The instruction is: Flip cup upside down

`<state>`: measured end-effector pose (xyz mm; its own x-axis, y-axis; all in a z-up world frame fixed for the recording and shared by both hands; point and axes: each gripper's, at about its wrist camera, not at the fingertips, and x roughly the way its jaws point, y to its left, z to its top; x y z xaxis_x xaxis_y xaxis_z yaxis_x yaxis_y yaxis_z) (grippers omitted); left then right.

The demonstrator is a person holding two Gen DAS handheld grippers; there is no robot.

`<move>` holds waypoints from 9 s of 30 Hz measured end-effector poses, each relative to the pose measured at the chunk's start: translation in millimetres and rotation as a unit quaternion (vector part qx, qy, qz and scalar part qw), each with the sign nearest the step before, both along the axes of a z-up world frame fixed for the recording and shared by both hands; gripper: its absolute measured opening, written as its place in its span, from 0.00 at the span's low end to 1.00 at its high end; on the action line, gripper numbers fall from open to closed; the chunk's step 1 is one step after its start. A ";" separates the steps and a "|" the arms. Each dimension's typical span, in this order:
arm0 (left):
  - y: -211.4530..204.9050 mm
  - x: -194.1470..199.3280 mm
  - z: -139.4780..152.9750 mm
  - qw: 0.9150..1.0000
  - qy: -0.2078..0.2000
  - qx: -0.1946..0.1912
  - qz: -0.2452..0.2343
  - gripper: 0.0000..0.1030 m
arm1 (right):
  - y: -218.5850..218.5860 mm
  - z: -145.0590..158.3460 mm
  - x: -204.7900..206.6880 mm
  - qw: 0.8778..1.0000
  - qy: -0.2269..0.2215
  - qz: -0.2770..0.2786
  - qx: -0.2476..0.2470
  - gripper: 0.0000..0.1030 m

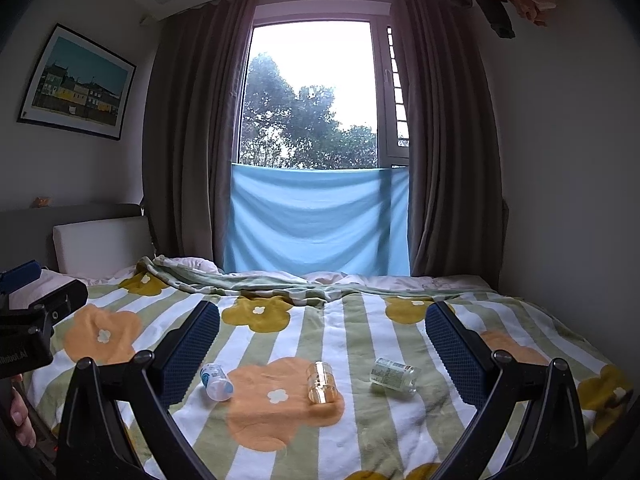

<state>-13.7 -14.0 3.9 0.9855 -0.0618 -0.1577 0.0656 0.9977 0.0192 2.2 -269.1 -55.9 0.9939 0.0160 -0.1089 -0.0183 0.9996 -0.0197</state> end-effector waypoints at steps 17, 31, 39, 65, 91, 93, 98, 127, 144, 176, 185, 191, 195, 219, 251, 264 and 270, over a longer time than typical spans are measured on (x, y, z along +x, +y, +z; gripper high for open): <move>2.6 -0.6 -0.2 1.000 0.000 -0.006 0.000 1.00 | -2.5 3.3 -1.8 1.000 0.001 -0.001 0.000 1.00; 6.5 -2.1 -6.8 1.000 0.005 -0.009 0.000 1.00 | -5.9 5.5 1.3 1.000 0.002 -0.006 0.003 1.00; 5.7 -1.8 -6.0 1.000 0.006 -0.013 0.001 1.00 | -5.9 5.3 2.1 1.000 0.003 -0.007 0.002 1.00; 7.9 17.2 3.4 1.000 0.024 -0.010 0.014 1.00 | -5.1 6.2 2.6 1.000 -0.004 0.002 -0.014 1.00; 33.4 340.1 -197.3 0.877 0.459 -0.139 0.035 1.00 | -21.5 -50.5 84.7 0.992 0.084 0.090 0.008 1.00; 25.8 352.8 -214.5 0.871 0.474 -0.125 0.043 1.00 | -23.5 -61.2 95.1 0.992 0.094 0.084 0.003 1.00; 20.4 376.7 -246.5 0.852 0.503 -0.130 0.059 0.99 | -29.0 -80.9 116.1 0.989 0.118 0.085 0.012 1.00; -35.4 331.0 -225.5 0.835 0.534 -0.114 -0.062 0.67 | -30.6 -73.4 105.9 0.989 0.115 0.085 0.036 1.00; -113.2 258.2 -275.6 0.808 0.575 -0.031 -0.123 0.67 | -48.5 -72.1 69.4 0.990 0.124 0.069 0.022 1.00; -70.8 183.2 -162.0 0.927 0.366 -0.023 -0.083 1.00 | -35.1 -45.1 70.9 0.988 0.123 0.090 0.008 1.00; -22.7 119.1 -109.0 0.962 0.270 -0.021 -0.047 1.00 | -14.5 -24.9 139.0 0.949 0.273 0.154 0.010 1.00; 18.0 98.2 -108.3 0.966 0.256 -0.036 -0.032 1.00 | 16.9 -94.5 214.0 0.862 0.474 0.176 0.028 1.00; 39.4 91.8 -114.8 0.966 0.254 -0.041 -0.022 1.00 | 29.2 -162.2 251.3 0.797 0.578 0.160 0.071 1.00; 80.2 102.6 -142.5 0.955 0.287 -0.075 -0.023 1.00 | 84.2 -266.7 319.4 0.663 0.734 0.146 -0.020 0.57; 62.0 112.7 -151.9 0.947 0.311 -0.069 -0.035 1.00 | 60.2 -249.3 219.6 0.922 0.344 0.178 -0.003 0.57; 61.5 111.3 -146.9 0.949 0.307 -0.067 -0.029 1.00 | 67.1 -260.6 214.7 0.921 0.351 0.170 -0.016 0.72; 57.7 107.6 -140.0 0.952 0.299 -0.059 -0.030 1.00 | 62.9 -266.7 212.5 0.918 0.363 0.158 0.000 0.94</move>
